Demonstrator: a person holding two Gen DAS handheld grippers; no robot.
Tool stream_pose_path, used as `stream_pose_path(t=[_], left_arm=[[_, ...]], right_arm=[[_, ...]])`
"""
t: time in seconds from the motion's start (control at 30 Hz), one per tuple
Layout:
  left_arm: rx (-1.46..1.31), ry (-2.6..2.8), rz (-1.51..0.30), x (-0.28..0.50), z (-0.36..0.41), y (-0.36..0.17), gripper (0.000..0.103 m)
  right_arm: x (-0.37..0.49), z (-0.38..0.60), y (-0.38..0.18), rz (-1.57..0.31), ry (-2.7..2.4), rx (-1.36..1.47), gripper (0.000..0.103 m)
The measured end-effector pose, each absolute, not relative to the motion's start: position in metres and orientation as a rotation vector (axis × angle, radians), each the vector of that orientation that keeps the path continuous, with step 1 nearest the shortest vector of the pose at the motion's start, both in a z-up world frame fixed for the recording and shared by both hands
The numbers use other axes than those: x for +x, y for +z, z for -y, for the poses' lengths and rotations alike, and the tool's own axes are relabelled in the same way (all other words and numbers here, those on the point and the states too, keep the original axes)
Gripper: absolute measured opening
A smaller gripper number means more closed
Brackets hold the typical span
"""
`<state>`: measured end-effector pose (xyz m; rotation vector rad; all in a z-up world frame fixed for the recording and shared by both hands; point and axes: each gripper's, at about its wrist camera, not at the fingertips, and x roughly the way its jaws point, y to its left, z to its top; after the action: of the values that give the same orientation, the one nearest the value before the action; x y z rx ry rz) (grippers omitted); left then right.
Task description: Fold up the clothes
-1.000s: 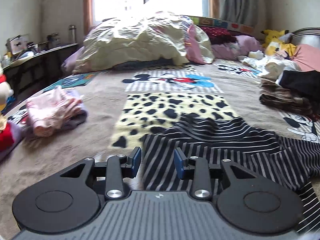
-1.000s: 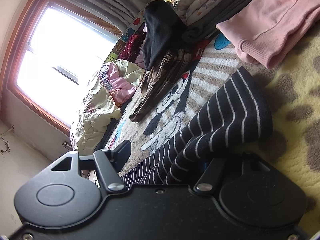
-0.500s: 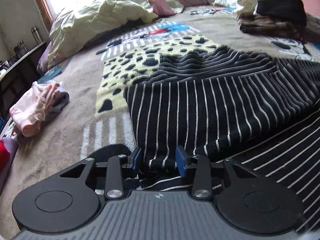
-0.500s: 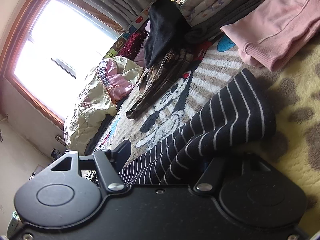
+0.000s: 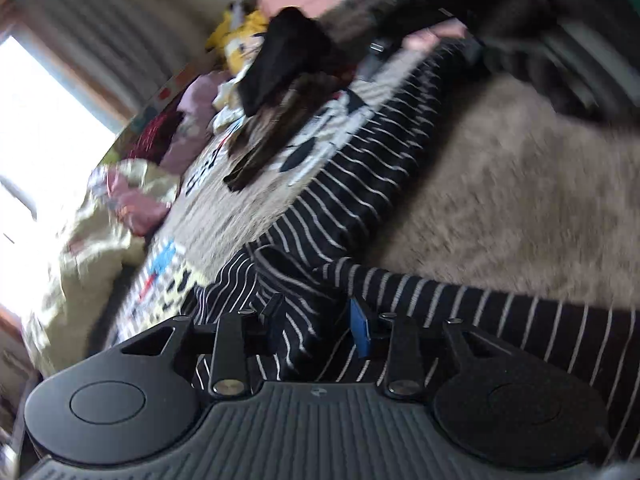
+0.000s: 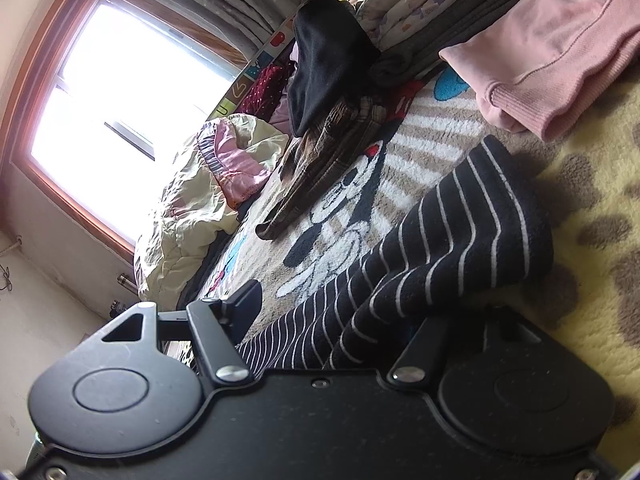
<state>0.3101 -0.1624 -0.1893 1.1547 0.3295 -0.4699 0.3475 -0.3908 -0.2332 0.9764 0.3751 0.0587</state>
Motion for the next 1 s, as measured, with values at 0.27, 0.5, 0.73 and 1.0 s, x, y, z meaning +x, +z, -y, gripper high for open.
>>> stream_pose_path(t=[0.27, 0.5, 0.73, 1.0], left_arm=[[0.536, -0.195, -0.381, 0.343, 0.112, -0.152, 0.008], [0.49, -0.469, -0.511, 0.34, 0.111, -0.153, 0.049], [0.148, -0.261, -0.491, 0.391, 0.087, -0.128, 0.017], [0.332, -0.307, -0.627, 0.423, 0.129, -0.154, 0.014]], right_arm=[[0.342, 0.395, -0.233, -0.366, 0.072, 1.02, 0.066], [0.344, 0.392, -0.231, -0.358, 0.078, 1.044, 0.065], [0.341, 0.393, -0.228, -0.32, 0.032, 1.067, 0.064], [0.326, 0.407, -0.222, -0.245, -0.073, 1.076, 0.064]])
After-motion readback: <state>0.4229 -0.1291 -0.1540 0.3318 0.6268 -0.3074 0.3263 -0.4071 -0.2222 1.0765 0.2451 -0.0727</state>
